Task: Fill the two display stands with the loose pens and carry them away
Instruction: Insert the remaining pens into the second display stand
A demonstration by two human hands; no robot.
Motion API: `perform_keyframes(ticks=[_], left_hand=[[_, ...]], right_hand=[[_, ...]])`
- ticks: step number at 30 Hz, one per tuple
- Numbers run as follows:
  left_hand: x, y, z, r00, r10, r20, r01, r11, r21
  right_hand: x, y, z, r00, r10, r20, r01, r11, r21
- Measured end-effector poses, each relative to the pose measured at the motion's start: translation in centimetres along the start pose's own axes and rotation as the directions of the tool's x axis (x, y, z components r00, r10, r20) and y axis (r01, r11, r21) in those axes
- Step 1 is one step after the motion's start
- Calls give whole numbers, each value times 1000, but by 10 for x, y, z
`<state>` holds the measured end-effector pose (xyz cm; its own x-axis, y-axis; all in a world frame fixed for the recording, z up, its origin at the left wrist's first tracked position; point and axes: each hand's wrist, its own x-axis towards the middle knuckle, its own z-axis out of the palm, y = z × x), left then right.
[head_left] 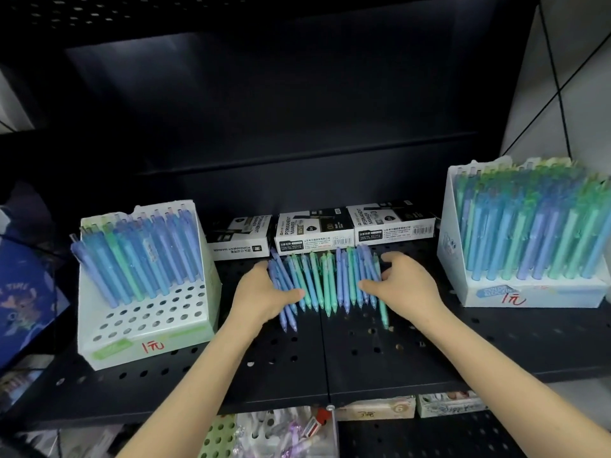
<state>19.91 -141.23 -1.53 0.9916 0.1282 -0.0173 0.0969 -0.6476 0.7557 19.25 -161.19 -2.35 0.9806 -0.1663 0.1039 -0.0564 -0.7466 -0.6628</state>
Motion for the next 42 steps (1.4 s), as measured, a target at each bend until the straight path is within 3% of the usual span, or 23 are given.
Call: perform_keyframes(ticks=[6, 13, 18, 21, 24, 26, 28, 31, 36, 42], left_hand=[[9, 1, 5, 994, -109, 25, 111, 988, -110], [16, -3, 8, 996, -79, 33, 83, 987, -140], [12, -5, 4, 998, -62, 23, 66, 947, -315], [8, -2, 0, 998, -61, 15, 61, 895, -442], [0, 7, -6, 997, -53, 57, 77, 788, -612], [-10, 15, -12, 995, -25, 97, 85, 723, -686], [-22, 21, -18, 994, 36, 100, 44, 719, -694], [-40, 25, -27, 989, 142, 47, -84, 787, -611], [-54, 20, -47, 978, 207, 7, -152, 740, -656], [-60, 1, -71, 979, 203, 5, -140, 690, -710]], right_hand=[[0, 1, 1, 999, -5, 39, 0, 994, 113], [4, 8, 4, 995, -65, 74, 60, 996, 73], [3, 9, 3, 993, -106, 46, 106, 994, 11], [1, 8, -1, 994, -105, 1, 104, 985, 135], [-5, 2, -7, 997, -70, 43, 45, 902, 430], [-14, -8, -9, 978, -100, 183, -53, 728, 683], [-25, -22, -7, 941, -168, 293, -163, 533, 830], [-38, -44, -1, 893, -261, 367, -245, 401, 883], [-53, -74, 13, 841, -365, 399, -262, 369, 892], [-67, -103, 29, 791, -451, 414, -175, 480, 859]])
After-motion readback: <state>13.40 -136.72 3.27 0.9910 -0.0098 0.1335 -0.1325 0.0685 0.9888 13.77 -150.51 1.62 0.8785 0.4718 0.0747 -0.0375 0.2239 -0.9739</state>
